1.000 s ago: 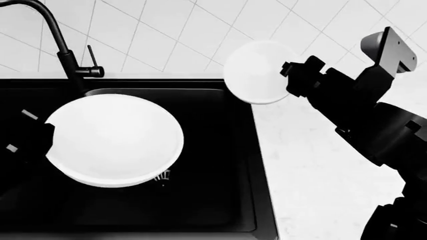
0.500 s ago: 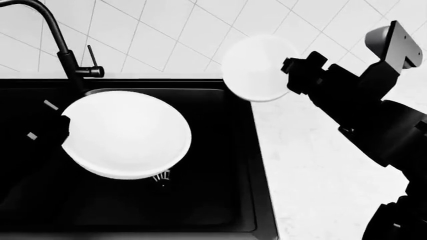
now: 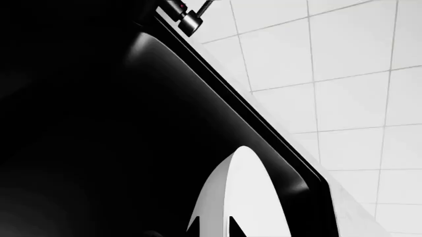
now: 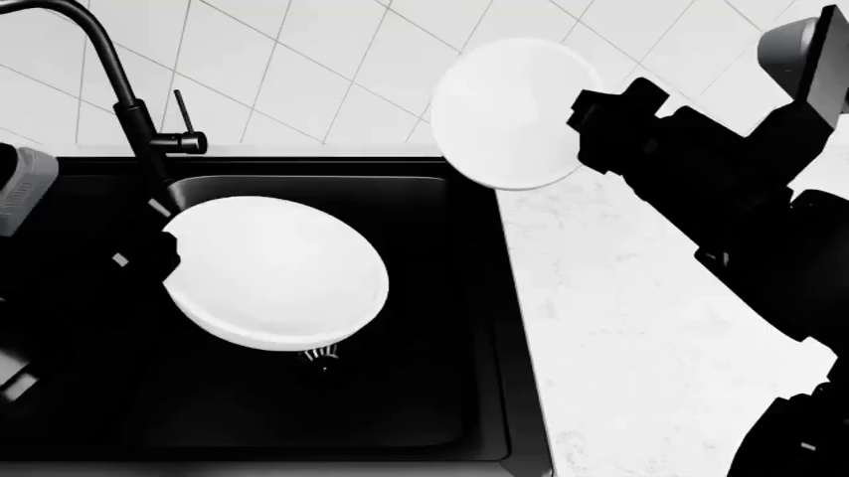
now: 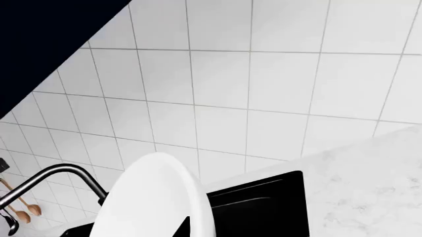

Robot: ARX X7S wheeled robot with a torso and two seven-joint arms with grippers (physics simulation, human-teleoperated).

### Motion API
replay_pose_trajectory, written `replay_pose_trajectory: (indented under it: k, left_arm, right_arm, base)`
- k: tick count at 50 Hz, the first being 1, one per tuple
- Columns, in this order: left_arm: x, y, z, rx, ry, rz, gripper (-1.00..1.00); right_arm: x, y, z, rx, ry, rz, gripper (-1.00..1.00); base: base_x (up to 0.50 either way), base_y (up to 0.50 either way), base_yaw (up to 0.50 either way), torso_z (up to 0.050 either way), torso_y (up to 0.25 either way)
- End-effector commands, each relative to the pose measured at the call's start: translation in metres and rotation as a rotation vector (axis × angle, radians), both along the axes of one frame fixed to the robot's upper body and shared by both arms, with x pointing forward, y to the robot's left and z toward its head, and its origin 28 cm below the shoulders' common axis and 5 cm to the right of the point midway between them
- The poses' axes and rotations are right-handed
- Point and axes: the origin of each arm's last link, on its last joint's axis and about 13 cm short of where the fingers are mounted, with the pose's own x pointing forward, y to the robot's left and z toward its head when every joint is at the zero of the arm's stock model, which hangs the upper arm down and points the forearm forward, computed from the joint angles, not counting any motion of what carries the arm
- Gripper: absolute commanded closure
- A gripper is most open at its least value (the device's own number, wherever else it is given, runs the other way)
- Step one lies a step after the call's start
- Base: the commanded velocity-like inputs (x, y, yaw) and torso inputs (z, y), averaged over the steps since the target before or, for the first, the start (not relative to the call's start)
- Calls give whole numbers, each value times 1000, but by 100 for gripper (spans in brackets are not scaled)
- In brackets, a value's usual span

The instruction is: Stack the bowls in the sink.

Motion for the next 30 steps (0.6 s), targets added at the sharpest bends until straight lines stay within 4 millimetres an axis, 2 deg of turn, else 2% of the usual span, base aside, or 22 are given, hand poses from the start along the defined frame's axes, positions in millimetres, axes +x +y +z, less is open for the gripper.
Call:
replay_pose_trajectory:
  k: [1,18,30]
  left_arm:
    - [16,-5,-7,-16,11,-15,100]
    - [39,-11,-35,-6,89,-20,100]
    - [52,-14,-47,15,125,-16,100]
  right_arm:
    - [-7,1,7,1,-35,15,100]
    - [-10,0,6,8,-40,18,100]
    - [-13,-3,6,18,-44,9,100]
  base:
    - [0,0,0,0,0]
    - [0,0,0,0,1]
    - [0,0,0,0,1]
